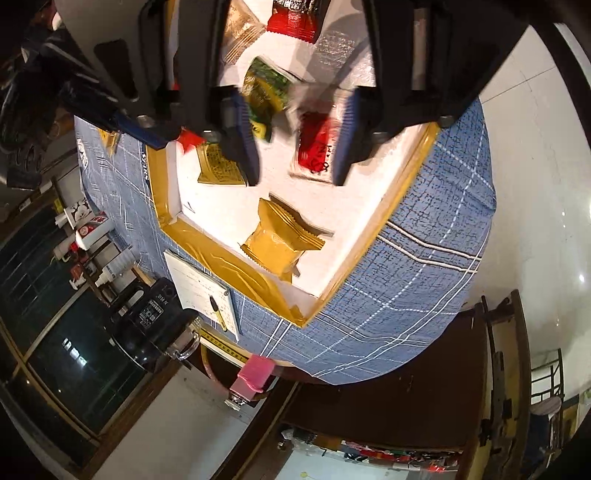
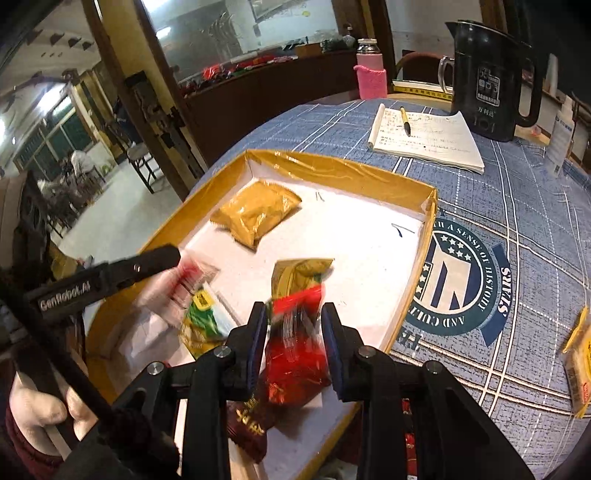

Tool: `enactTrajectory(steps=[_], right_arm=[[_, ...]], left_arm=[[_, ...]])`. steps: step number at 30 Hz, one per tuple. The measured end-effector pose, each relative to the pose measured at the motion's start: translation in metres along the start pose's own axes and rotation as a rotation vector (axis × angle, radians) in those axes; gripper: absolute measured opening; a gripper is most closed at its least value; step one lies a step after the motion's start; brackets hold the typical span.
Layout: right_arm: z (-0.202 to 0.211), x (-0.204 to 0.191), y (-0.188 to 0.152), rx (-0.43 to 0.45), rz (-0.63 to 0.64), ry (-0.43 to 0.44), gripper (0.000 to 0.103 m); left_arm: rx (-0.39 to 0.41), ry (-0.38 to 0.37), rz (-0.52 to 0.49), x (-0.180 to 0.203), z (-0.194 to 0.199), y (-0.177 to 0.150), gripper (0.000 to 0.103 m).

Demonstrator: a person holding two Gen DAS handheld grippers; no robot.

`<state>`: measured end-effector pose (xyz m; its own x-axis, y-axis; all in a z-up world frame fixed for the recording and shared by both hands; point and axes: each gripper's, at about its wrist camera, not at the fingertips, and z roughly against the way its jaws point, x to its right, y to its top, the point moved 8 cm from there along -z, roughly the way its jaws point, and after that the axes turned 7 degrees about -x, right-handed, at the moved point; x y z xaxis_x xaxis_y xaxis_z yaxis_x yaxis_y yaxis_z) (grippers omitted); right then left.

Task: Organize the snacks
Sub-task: 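Carry both packets into the box and open both grippers, then grasp the red-gold cocoa packet from the table with the right gripper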

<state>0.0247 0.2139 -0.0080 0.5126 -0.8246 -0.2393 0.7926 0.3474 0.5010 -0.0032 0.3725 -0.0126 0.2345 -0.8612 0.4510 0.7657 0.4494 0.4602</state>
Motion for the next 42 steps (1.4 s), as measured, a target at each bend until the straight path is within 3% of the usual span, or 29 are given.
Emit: enactTrajectory(steps=[1, 8, 13, 17, 22, 26, 27, 28, 30, 34, 38, 39, 42], right_arm=[[0.004, 0.001, 0.002, 0.011, -0.01, 0.005, 0.038], [0.05, 0.036, 0.006, 0.109, -0.07, -0.001, 0.042], [0.047, 0.084, -0.017, 0.052, -0.106, -0.098, 0.042], [0.027, 0.09, -0.037, -0.009, -0.123, -0.086, 0.042], [0.005, 0.075, -0.036, -0.046, -0.093, -0.083, 0.042], [-0.002, 0.067, -0.046, -0.069, -0.018, -0.135, 0.042], [-0.001, 0.062, -0.052, -0.071, 0.031, -0.166, 0.038], [0.001, 0.062, -0.057, -0.076, 0.058, -0.199, 0.026], [0.009, 0.061, -0.071, -0.074, 0.104, -0.246, 0.019], [0.034, 0.081, -0.103, -0.078, 0.087, -0.282, 0.019], [0.059, 0.127, -0.121, -0.076, -0.02, -0.341, 0.021], [0.065, 0.134, -0.123, -0.066, -0.034, -0.345, 0.022], [0.083, 0.118, -0.124, -0.011, -0.029, -0.221, 0.025]], left_arm=[[0.001, -0.003, 0.002, 0.0, 0.001, -0.001, 0.054], [0.021, -0.051, 0.008, 0.012, 0.02, -0.01, 0.062], [0.094, -0.127, -0.011, 0.039, 0.054, -0.03, 0.078], [0.108, -0.178, -0.041, 0.064, 0.064, -0.051, 0.079], [0.088, -0.2, -0.051, 0.083, 0.063, -0.072, 0.079], [0.1, -0.189, -0.074, 0.093, 0.07, -0.081, 0.079], [0.103, -0.185, -0.081, 0.095, 0.072, -0.083, 0.079], [0.107, -0.181, -0.087, 0.097, 0.074, -0.084, 0.079], [0.107, -0.181, -0.096, 0.1, 0.075, -0.087, 0.079], [0.105, -0.186, -0.115, 0.108, 0.077, -0.094, 0.079], [0.102, -0.195, -0.136, 0.117, 0.077, -0.103, 0.079], [0.097, -0.197, -0.138, 0.12, 0.076, -0.106, 0.079], [0.081, -0.199, -0.14, 0.126, 0.07, -0.114, 0.079]])
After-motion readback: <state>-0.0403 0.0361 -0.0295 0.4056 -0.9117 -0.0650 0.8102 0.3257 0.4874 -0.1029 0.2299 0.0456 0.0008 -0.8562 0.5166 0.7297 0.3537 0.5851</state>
